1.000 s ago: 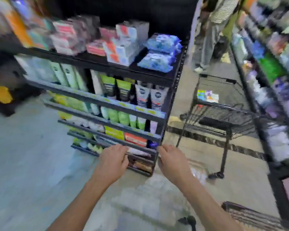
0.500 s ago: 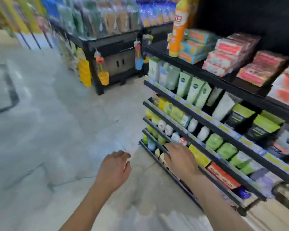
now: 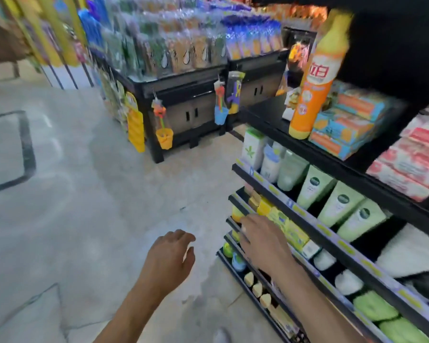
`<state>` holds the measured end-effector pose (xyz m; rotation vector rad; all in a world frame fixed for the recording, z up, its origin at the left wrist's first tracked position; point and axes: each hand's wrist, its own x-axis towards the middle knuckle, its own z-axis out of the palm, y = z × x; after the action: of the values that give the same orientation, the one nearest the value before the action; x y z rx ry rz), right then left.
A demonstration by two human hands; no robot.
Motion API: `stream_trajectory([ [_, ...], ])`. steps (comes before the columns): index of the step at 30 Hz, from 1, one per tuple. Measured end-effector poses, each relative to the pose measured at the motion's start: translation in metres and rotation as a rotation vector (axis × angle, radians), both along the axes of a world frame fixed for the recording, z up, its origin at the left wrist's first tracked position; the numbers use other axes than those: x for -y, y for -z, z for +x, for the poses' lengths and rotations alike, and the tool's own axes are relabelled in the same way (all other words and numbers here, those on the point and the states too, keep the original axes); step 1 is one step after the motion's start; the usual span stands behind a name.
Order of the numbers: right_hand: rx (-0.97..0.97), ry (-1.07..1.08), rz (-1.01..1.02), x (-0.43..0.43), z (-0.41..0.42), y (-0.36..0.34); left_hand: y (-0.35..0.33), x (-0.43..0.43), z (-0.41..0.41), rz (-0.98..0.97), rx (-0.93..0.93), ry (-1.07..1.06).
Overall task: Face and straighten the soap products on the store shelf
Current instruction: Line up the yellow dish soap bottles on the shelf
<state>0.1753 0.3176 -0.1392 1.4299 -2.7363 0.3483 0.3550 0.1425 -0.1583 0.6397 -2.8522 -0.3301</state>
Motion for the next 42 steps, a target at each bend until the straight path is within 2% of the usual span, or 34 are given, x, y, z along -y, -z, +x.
stream_trajectory([
  [8,0.008,0.158,-0.223,0.031,-0.078,-0.062,-0.074,0.055,-0.159,-0.039,-0.157,0.27],
  [15,-0.094,0.304,-0.438,0.074,-0.106,-0.112,-0.135,0.104,-0.278,-0.063,-0.324,0.542],
  [19,-0.181,0.402,-0.478,0.108,-0.119,-0.123,-0.157,0.133,-0.326,-0.067,-0.339,0.681],
  [22,-0.249,0.486,-0.426,0.131,-0.133,-0.119,-0.171,0.147,-0.352,-0.054,-0.319,0.747],
  [24,-0.271,0.573,-0.341,0.143,-0.141,-0.113,-0.177,0.152,-0.368,0.034,-0.288,0.77],
  [28,-0.196,0.744,-0.232,0.158,-0.149,-0.105,-0.19,0.15,-0.412,0.347,-0.231,0.775],
  [36,-0.172,0.856,-0.255,0.159,-0.155,-0.108,-0.208,0.123,-0.501,0.829,-0.106,0.708],
  [42,-0.072,0.872,-0.345,0.154,-0.16,-0.112,-0.215,0.103,-0.541,0.946,-0.079,0.674],
])
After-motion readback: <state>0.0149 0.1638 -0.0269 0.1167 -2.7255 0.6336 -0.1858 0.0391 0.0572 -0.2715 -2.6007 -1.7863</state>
